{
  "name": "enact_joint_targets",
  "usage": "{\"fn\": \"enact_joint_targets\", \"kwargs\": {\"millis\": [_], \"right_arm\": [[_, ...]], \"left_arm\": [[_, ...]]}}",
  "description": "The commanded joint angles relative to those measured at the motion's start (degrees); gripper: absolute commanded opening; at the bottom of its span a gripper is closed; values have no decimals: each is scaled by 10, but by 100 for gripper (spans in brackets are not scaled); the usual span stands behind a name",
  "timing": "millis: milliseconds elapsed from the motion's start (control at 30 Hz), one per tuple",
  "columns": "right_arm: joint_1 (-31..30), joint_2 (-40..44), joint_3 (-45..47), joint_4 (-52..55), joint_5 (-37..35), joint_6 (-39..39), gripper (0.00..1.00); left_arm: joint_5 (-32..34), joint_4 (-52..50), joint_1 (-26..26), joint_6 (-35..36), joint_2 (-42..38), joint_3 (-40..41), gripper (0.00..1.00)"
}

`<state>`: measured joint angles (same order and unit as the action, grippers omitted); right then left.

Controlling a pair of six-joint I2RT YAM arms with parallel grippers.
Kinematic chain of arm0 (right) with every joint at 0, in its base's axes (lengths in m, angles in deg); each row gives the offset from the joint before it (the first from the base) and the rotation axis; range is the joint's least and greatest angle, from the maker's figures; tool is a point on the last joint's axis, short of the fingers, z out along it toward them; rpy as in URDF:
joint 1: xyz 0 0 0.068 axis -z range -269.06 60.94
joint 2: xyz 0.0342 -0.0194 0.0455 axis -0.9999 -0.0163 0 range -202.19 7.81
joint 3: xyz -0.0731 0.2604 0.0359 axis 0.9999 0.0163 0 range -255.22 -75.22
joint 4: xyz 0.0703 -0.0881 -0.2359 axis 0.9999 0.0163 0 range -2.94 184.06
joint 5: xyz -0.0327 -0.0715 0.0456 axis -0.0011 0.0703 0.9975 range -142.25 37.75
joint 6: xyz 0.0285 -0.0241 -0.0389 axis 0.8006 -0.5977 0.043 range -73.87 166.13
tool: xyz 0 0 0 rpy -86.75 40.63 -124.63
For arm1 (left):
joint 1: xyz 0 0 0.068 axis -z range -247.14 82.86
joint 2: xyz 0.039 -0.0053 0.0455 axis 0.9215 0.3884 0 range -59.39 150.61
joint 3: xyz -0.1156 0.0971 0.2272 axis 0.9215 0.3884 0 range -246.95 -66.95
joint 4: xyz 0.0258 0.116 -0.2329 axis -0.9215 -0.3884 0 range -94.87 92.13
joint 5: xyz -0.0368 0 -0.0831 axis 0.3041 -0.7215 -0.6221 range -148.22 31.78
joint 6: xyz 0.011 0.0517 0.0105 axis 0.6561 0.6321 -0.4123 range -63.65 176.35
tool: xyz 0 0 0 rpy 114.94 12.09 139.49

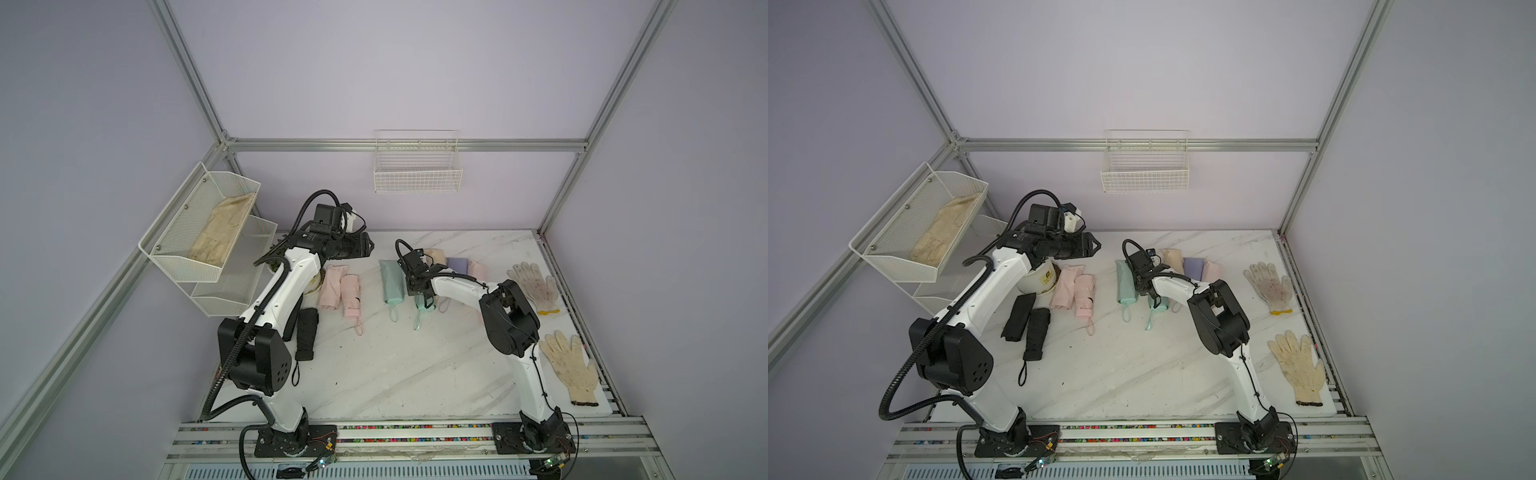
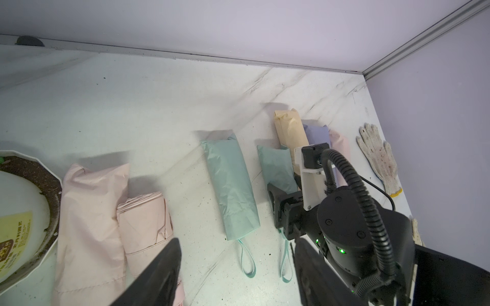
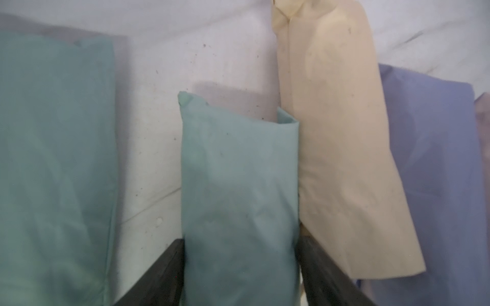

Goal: Take umbrellas out of sleeves
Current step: Adjust the umbrella at the center of the board, then move the umbrella to the center of the board.

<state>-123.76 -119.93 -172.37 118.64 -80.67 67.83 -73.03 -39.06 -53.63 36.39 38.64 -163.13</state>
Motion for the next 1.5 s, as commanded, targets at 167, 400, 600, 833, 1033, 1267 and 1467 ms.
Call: {"fn": "enact_joint_targets", "kwargs": {"millis": [167, 400, 600, 833, 1033, 1267, 1467], "right_arm": [[11, 73, 27, -33, 109, -20, 71], [-4, 82, 20, -77, 259, 5, 77], [-34, 3, -58, -26, 247, 17, 82], [-53, -67, -110, 6, 185, 30, 85], [-83, -69, -95, 18, 109, 22, 77], [-110, -22, -22, 6, 85, 10, 51], [-139, 75, 117, -5, 92, 9, 42]], "left_arm": [[-7, 15, -3, 1, -6, 11, 67], [-11, 15, -3, -1, -5, 10, 67], [-10, 15, -3, -1, -6, 10, 67], [-12, 15, -4, -1, -7, 9, 67], [-16, 16, -4, -3, -8, 9, 67], [-16, 16, -4, -3, -6, 11, 67], [-25, 18, -4, -9, 4, 13, 67]]}}
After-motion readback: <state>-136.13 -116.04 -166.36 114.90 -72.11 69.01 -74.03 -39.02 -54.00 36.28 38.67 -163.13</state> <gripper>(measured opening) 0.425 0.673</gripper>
